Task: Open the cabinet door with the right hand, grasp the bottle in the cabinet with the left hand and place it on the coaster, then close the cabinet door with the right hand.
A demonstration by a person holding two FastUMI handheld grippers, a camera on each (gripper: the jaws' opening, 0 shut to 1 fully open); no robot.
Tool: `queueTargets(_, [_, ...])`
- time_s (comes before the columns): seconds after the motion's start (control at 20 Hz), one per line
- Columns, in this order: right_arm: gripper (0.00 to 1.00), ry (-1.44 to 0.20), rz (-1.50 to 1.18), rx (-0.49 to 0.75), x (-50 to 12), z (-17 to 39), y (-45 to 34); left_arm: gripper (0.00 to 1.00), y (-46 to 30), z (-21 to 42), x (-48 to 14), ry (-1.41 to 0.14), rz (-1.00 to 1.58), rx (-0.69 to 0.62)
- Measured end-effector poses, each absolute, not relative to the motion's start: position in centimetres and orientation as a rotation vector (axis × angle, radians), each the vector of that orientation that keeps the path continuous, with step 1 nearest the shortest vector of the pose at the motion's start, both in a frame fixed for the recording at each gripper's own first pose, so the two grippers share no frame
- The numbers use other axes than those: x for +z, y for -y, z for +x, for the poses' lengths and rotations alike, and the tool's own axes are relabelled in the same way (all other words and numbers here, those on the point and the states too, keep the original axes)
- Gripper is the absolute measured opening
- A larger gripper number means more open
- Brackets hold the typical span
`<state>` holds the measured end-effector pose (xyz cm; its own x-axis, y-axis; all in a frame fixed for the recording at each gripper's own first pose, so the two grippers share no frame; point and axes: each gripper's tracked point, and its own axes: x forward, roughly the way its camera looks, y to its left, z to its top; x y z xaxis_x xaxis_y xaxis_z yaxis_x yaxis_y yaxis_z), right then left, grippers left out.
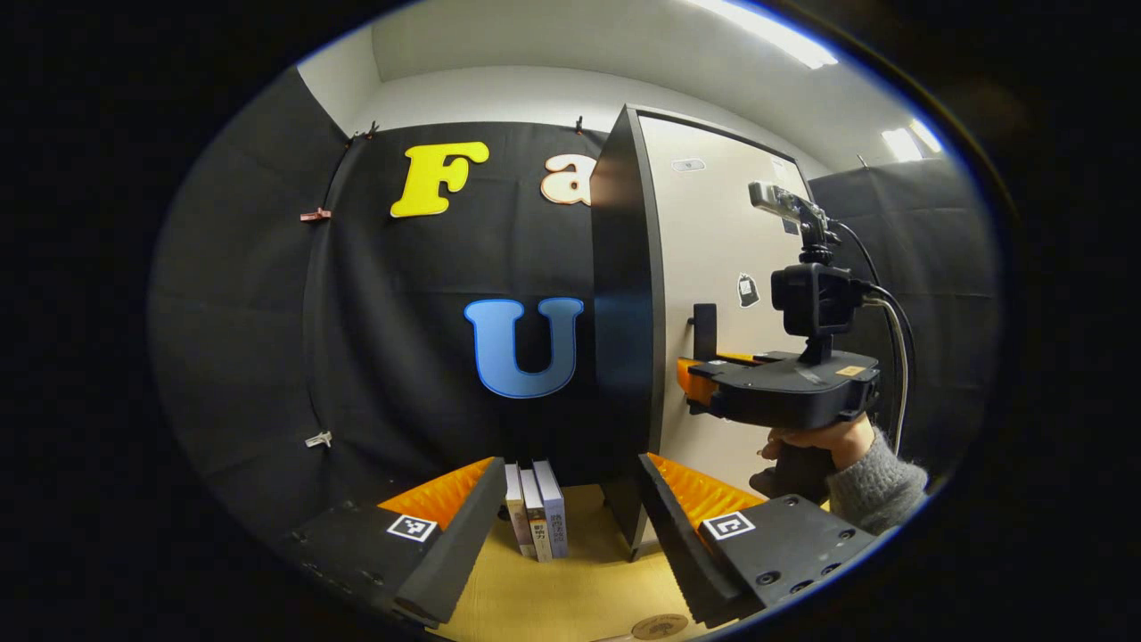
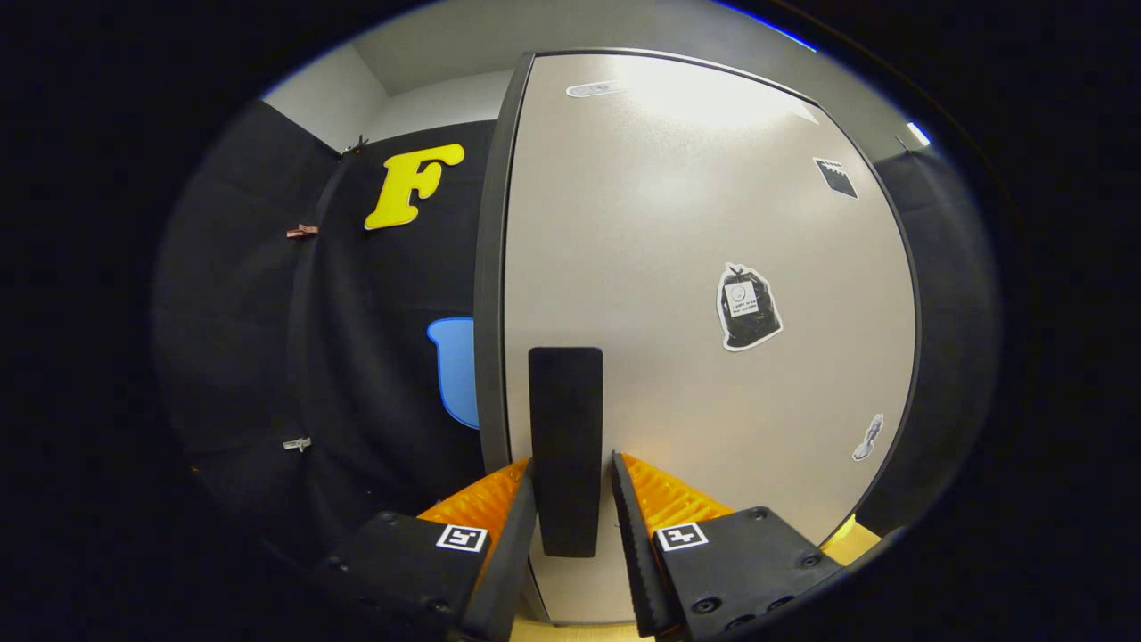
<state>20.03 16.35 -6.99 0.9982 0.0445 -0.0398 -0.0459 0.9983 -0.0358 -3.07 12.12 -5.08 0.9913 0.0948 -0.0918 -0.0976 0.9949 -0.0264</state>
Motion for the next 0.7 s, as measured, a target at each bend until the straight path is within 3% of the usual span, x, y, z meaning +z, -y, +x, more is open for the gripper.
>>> queueTargets(0.05, [0.39, -0.018, -0.039, 0.023, -6.5, 19.2, -16.3, 0.93, -12.3, -3.2, -5.3, -0.093, -0.031, 0.099])
queueTargets(0.2, [0.24, -0.012, -0.077, 0.021, -6.5, 19.7, -16.0, 0.93, -13.1, -3.5, -5.3, -0.090, -0.038, 0.106])
queueTargets(0.25, [0.24, -0.024, -0.071, 0.028, -6.9, 19.7, -16.0, 0.93, -13.2, -3.6, -5.4, -0.090, -0.040, 0.106])
queueTargets(0.3, [0.13, -0.022, -0.079, 0.037, -6.5, 19.4, -16.0, 0.93, -13.4, -3.7, -5.3, -0.091, -0.041, 0.104])
queueTargets(0.7, [0.13, -0.040, -0.079, 0.100, -6.0, 14.1, -15.4, 0.93, -10.9, -3.6, -5.5, -0.090, -0.071, 0.032])
